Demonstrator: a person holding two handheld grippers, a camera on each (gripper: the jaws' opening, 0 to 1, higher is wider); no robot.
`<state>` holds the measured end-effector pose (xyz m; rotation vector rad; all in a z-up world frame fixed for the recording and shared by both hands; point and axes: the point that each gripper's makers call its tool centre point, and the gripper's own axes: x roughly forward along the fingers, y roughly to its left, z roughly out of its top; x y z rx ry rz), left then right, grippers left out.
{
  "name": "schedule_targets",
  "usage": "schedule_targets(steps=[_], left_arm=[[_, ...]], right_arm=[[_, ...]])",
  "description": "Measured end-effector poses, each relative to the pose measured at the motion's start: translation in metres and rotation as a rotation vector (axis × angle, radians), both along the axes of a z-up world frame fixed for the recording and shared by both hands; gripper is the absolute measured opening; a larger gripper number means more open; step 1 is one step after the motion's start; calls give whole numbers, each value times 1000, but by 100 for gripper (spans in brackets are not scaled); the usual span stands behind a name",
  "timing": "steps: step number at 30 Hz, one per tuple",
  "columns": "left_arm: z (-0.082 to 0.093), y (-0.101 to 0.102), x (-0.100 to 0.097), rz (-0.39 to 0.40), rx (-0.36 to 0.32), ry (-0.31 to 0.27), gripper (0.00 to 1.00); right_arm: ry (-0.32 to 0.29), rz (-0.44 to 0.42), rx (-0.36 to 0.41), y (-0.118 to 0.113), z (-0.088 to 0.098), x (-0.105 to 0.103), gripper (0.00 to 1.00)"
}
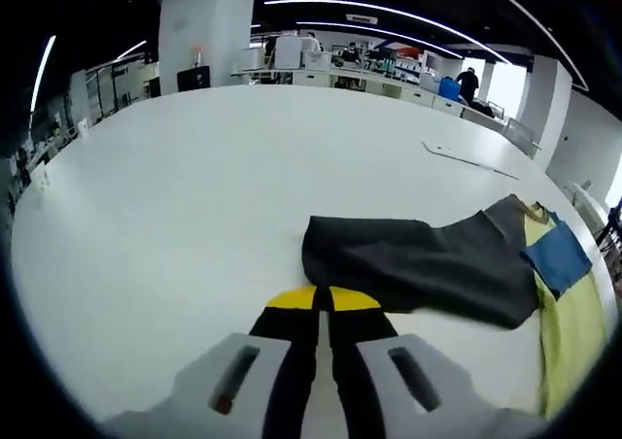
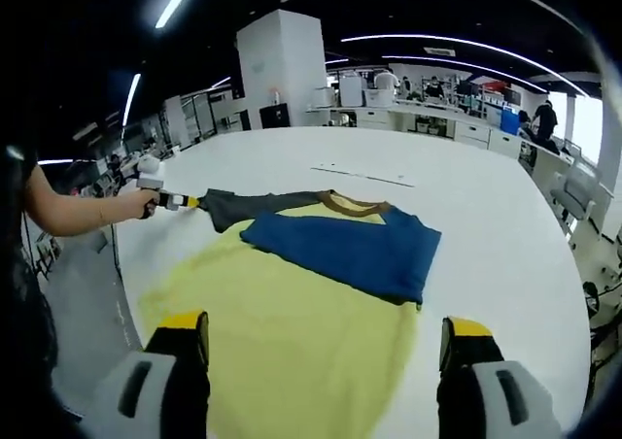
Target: Fold the garment on the visible template until the final outline fits inside the template.
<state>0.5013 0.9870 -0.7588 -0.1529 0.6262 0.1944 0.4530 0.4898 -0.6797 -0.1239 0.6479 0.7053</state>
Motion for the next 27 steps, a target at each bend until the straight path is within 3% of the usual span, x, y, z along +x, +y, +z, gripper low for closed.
schedule_targets(steps=[7, 16, 21, 27], left_arm=[[27, 11, -24, -36, 47, 7, 0], [60, 30, -39, -61, 99, 8, 0], [66, 42, -42, -60, 137, 21, 0], [60, 59, -49, -70, 207, 111, 0]], right_arm=[[-11, 24, 7, 5, 4, 0, 100], [-14, 45, 21, 14, 4, -4, 100], [-17, 49, 19, 13, 5, -6, 100], [-15, 34, 17, 8, 5, -8, 100]])
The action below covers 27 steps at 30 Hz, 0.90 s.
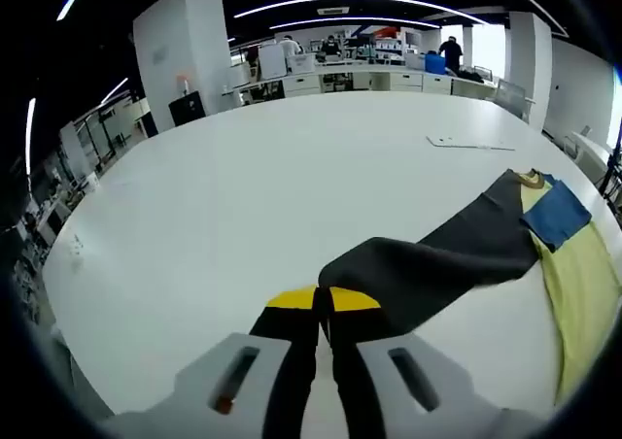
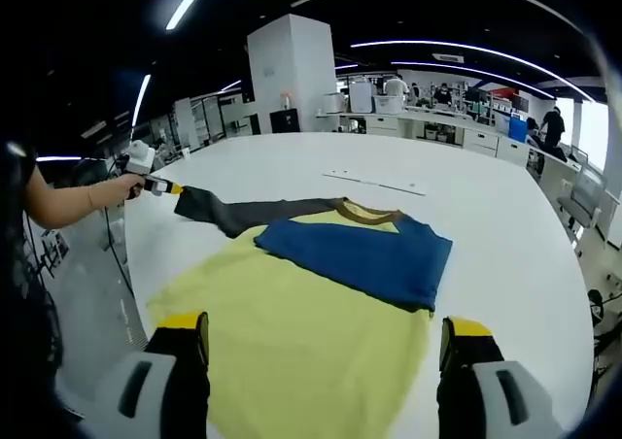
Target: Fold the garment on the visible template until the final outline fits inside the template.
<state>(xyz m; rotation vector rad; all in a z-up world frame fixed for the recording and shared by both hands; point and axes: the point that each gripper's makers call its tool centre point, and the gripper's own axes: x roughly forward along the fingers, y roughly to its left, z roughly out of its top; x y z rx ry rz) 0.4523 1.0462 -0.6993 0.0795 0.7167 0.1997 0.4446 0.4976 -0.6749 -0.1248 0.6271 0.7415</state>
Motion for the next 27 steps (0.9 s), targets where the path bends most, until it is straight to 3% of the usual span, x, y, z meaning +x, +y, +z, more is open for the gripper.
schedule_targets(steps=[3, 8, 12, 14, 16, 21, 27], left_arm=[[-9, 9, -2, 7, 15, 27, 0], [-22, 16, -4, 44, -17, 34, 0], [-28, 16, -4, 41, 13, 47, 0], [-28, 16, -4, 46, 15, 40, 6], [-27, 13, -3, 38, 24, 33, 14], [-21, 0, 0, 9, -7, 1, 21], [-14, -27, 8, -84, -22, -34, 30]], right_arm=[[1, -3, -6, -1, 0, 0, 100], [1, -13, -4, -2, 0, 0, 100], [3, -19, -8, -5, 0, -1, 100], [1, -24, -9, -6, 0, -1, 100], [1, -28, -8, -7, 0, -1, 100], [-2, -31, -4, -9, 3, -1, 100], [-8, -26, -1, -7, 5, -2, 100]])
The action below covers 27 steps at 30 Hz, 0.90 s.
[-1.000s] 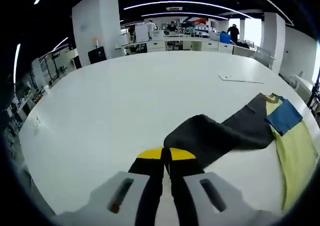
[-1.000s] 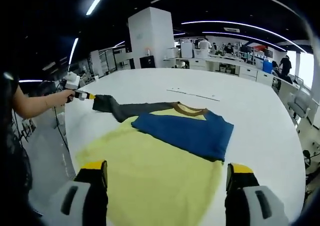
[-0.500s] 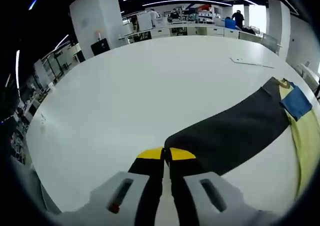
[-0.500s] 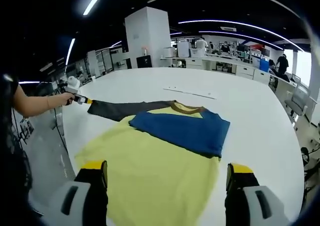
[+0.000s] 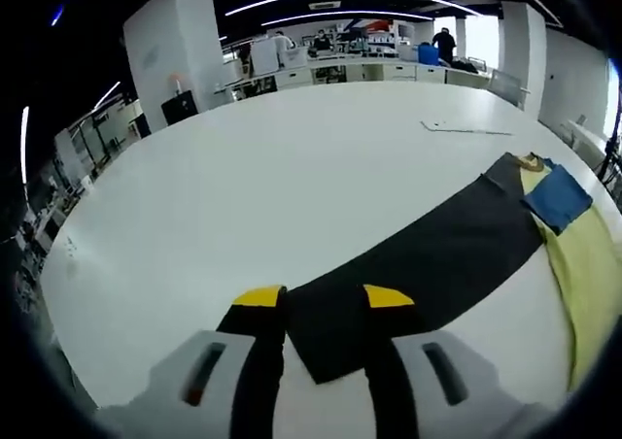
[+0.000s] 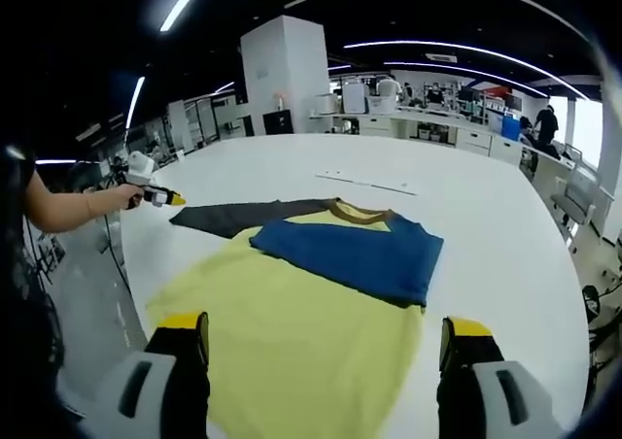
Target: Fold the garment on the visible template until the final outline fits inside the template.
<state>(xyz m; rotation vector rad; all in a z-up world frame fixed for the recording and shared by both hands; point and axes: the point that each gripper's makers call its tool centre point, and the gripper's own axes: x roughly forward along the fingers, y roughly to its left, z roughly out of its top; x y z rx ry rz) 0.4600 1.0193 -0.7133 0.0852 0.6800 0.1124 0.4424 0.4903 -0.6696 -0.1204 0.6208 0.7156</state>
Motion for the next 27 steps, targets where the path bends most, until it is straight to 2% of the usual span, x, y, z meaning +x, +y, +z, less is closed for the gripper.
schedule_targets(steps=[4, 18, 27], left_arm=[[2, -21, 3, -65, -17, -6, 32], [2, -94, 8, -221, -85, -25, 38], [-11, -140, 15, -295, -148, -32, 37]], right_arm=[[2, 4, -2, 1, 0, -1, 100], [-2, 1, 1, -4, 2, -4, 100], [1, 3, -1, -4, 2, -7, 100]])
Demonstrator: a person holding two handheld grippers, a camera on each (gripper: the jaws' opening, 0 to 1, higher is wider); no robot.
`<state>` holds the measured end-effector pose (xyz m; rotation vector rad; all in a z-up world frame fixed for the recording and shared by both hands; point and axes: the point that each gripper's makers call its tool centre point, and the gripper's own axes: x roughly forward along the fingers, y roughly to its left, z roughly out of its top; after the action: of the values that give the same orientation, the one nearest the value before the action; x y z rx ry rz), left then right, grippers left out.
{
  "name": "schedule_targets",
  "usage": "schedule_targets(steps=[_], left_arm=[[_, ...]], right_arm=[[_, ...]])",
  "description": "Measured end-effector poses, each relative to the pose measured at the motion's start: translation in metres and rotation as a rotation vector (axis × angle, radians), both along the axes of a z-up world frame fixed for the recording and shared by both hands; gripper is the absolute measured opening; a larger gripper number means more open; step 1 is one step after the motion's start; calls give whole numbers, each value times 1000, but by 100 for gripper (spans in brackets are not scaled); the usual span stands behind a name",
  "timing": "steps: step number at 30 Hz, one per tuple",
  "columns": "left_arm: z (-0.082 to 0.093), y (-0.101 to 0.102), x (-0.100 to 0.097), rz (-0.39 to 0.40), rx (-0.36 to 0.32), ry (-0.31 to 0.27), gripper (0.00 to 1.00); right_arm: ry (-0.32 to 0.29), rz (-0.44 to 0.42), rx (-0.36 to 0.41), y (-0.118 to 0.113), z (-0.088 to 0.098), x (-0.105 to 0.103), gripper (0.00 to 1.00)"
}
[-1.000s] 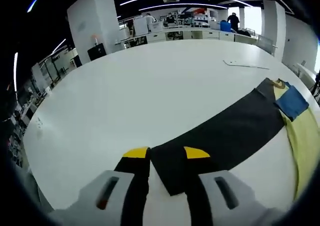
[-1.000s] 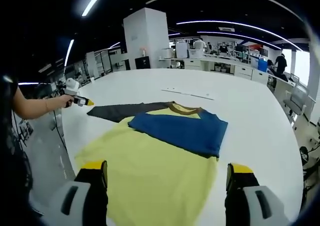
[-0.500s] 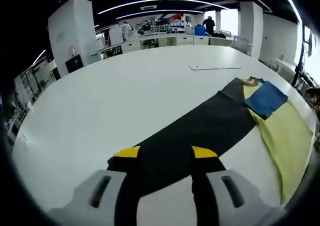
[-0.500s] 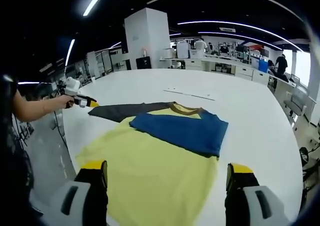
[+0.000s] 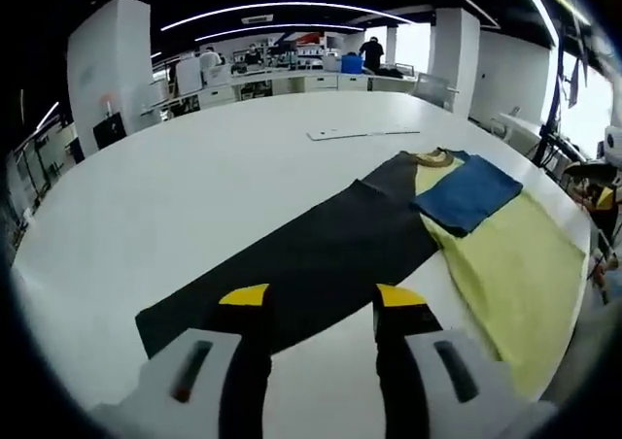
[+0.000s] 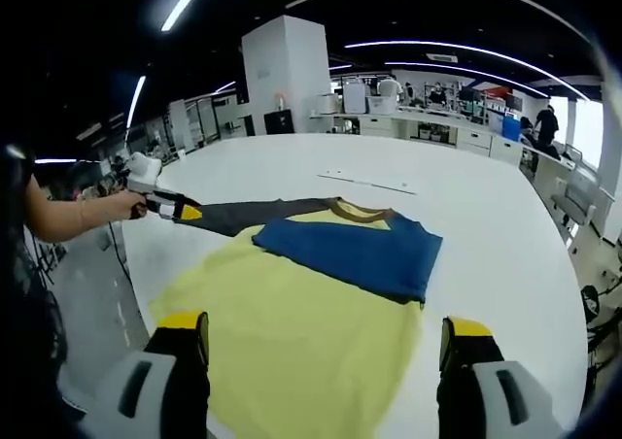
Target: Fold the garment on the visible template until the final outline fits inside the template.
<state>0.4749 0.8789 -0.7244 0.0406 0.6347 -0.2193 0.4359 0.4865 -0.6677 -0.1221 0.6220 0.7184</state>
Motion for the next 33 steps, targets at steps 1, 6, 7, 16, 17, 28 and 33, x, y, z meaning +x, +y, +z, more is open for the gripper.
schedule_targets(steps=[1, 6, 7, 16, 17, 28, 33], left_arm=[[-1, -6, 1, -10, -4, 1, 37], [-8, -28, 4, -39, -21, 11, 36], [-10, -31, 5, -48, -22, 12, 36], [-22, -66, 12, -77, -35, 31, 32], [-23, -70, 13, -85, -33, 31, 32], [-33, -98, 14, -120, -42, 56, 28], [-38, -107, 13, -134, -32, 73, 25]], right_arm=[[-1, 0, 0, 0, 0, 0, 100], [2, 0, -1, -1, -1, -2, 100], [2, -3, 0, -2, -1, -2, 100], [5, -24, 3, -8, -3, -3, 100], [6, -25, 4, -7, -3, -3, 100], [15, -40, 3, -11, -7, -6, 100], [20, -49, 3, -12, -8, -7, 100]])
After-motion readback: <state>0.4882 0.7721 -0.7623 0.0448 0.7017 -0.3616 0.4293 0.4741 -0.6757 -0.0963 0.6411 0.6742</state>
